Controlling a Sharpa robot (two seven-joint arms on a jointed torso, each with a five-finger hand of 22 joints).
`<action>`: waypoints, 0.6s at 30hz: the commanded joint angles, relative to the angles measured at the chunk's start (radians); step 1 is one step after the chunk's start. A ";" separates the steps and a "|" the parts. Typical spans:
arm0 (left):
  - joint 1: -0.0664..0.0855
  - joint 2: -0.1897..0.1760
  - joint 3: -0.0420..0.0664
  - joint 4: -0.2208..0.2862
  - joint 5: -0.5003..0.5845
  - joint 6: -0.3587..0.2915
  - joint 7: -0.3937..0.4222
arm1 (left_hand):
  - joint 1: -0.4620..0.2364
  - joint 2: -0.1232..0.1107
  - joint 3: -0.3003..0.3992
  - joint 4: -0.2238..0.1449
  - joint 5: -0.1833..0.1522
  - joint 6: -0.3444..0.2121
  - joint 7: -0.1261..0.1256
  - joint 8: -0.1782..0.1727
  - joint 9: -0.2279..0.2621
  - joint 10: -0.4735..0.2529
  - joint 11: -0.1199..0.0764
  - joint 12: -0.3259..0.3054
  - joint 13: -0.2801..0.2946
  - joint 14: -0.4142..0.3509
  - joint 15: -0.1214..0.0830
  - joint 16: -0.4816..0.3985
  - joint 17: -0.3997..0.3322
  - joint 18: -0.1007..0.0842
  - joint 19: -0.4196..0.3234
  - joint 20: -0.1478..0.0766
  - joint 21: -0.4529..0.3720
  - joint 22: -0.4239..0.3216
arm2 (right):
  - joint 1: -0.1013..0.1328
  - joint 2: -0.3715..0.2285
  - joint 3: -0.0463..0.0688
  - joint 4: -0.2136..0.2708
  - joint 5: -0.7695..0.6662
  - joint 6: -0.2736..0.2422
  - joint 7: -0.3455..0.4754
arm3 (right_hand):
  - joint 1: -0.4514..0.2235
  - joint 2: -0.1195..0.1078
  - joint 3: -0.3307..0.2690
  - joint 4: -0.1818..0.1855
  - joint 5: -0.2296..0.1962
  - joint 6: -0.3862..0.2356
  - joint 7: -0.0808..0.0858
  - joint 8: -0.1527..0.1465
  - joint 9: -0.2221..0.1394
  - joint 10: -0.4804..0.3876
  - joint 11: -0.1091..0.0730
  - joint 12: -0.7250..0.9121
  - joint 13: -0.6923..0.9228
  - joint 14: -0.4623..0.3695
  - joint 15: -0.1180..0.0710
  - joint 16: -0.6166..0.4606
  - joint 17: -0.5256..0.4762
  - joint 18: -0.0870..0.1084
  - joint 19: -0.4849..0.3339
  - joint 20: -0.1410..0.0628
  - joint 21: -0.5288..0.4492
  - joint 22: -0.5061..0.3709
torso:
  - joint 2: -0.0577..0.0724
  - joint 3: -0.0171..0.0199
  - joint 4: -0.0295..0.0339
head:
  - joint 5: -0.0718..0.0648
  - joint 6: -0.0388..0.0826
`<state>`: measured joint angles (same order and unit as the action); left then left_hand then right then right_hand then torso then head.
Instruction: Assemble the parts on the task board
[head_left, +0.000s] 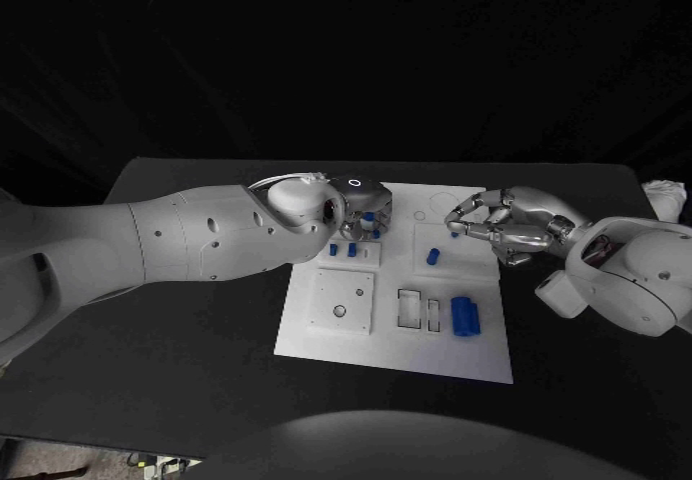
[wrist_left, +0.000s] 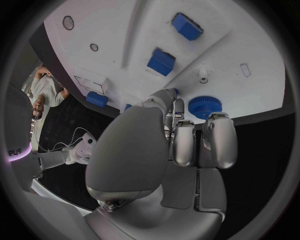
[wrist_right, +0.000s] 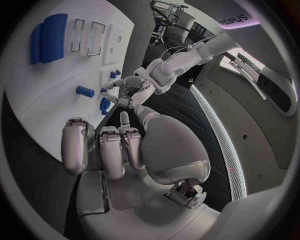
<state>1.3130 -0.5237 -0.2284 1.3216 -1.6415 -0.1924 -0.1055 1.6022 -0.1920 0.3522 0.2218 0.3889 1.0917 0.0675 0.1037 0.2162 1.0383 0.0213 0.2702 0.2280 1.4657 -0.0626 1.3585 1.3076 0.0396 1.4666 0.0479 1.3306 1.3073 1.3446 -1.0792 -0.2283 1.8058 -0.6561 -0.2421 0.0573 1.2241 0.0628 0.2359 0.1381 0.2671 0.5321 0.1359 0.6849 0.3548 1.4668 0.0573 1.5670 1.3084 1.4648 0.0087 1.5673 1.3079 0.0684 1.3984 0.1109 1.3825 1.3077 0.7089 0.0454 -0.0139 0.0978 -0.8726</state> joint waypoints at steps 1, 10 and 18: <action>-0.003 0.005 0.000 -0.003 -0.017 -0.013 0.011 | 0.001 0.004 0.002 -0.007 -0.001 0.006 0.001 0.003 -0.001 0.004 0.000 0.000 -0.001 0.041 -0.007 -0.008 0.018 0.016 0.008 -0.006 -0.003 0.181 | -0.001 0.000 0.000 0.002 -0.003 0.019 0.001 | 0.003 -0.005 -0.008 0.000 0.004 0.000 0.000 0.001 -0.001 0.104 -0.006 0.004 0.262 0.106 -0.007 0.003 0.263 -0.011 -0.005 0.003 -0.004 0.187 | 0.000 -0.0004 -0.0001 | 0.000 0.000; -0.013 0.010 0.000 -0.013 -0.021 -0.034 0.026 | -0.011 0.009 0.004 -0.016 -0.037 0.023 -0.004 0.006 -0.002 0.020 -0.004 0.006 -0.005 0.037 -0.009 -0.017 0.004 0.017 0.007 -0.008 -0.008 0.181 | -0.002 -0.001 0.000 0.002 -0.002 0.020 -0.001 | 0.004 -0.005 -0.008 0.000 0.005 0.000 0.000 0.001 -0.001 0.104 -0.006 0.004 0.262 0.106 -0.007 0.003 0.263 -0.011 -0.004 0.003 -0.004 0.187 | 0.000 0.0001 0.0001 | 0.002 0.000; -0.015 0.016 0.000 -0.021 -0.022 -0.035 0.032 | -0.013 0.009 0.003 -0.021 -0.046 0.028 -0.010 0.007 -0.003 0.025 -0.008 0.008 -0.007 0.036 -0.011 -0.022 -0.004 0.017 0.007 -0.010 -0.011 0.180 | -0.007 0.001 0.000 0.000 -0.001 0.021 -0.002 | 0.004 -0.004 -0.008 0.000 0.005 0.001 0.000 0.001 -0.002 0.104 -0.006 0.004 0.262 0.106 -0.007 0.003 0.263 -0.011 -0.005 0.003 -0.005 0.187 | 0.000 0.0002 -0.0007 | 0.004 0.000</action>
<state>1.2984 -0.5110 -0.2288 1.3010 -1.6549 -0.2159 -0.0896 1.5969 -0.1866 0.3549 0.2076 0.3463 1.1153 0.0584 0.1077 0.2150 1.0552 0.0114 0.2747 0.2223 1.4655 -0.0699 1.3395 1.3052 0.0396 1.4640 0.0454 1.3253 1.3073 1.3391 -1.0790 -0.2283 1.8053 -0.6554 -0.2389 0.0551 1.2241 0.0628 0.2360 0.1381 0.2671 0.5321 0.1359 0.6849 0.3540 1.4669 0.0573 1.5670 1.3084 1.4648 0.0087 1.5674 1.3077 0.0684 1.3984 0.1109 1.3825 1.3075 0.7092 0.0454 -0.0141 0.1011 -0.8726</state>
